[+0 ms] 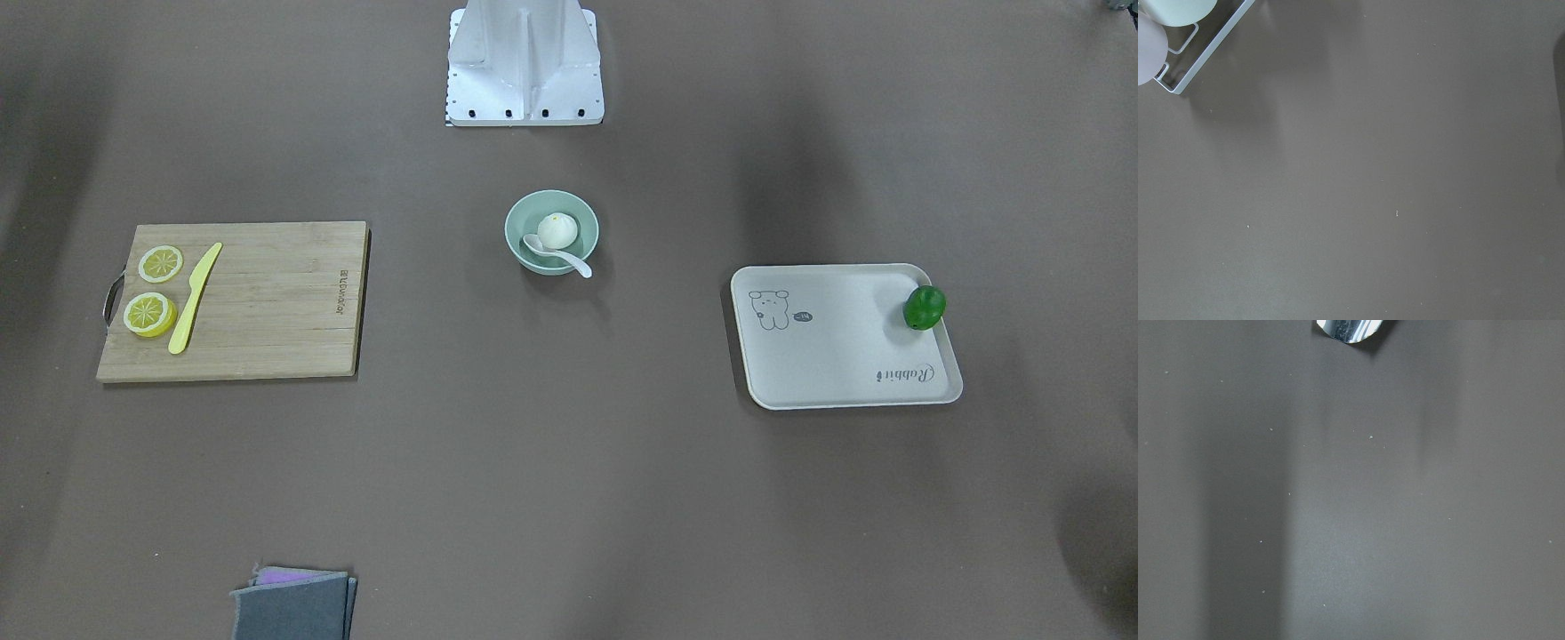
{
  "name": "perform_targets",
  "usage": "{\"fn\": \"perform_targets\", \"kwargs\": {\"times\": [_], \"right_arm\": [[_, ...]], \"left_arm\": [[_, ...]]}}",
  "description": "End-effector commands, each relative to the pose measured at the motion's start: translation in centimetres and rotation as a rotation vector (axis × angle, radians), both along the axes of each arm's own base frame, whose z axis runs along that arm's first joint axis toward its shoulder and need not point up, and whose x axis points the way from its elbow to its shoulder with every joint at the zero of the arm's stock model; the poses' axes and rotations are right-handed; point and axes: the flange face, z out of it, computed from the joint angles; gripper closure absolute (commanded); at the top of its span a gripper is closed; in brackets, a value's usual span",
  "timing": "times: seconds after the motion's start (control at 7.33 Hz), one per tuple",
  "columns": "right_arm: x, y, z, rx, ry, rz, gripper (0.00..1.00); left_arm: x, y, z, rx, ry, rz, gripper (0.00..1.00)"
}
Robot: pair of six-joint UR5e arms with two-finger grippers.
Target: Put spoon and bun in bowl
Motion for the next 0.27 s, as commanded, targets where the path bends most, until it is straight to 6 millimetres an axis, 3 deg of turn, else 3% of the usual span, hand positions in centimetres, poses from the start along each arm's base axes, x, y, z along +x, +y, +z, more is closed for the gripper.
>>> {"fn": "perform_targets", "kwargs": {"times": [0.0,0.14], "right_arm": [[0.0,-0.04,-0.04,0.005,0.0,0.0,0.0],[0.0,-0.04,-0.04,0.005,0.0,0.0,0.0]], "left_arm": [[0.0,0.0,0.0,0.0,0.0,0.0,0.02],[0.0,0.0,0.0,0.0,0.0,0.0,0.02]]}}
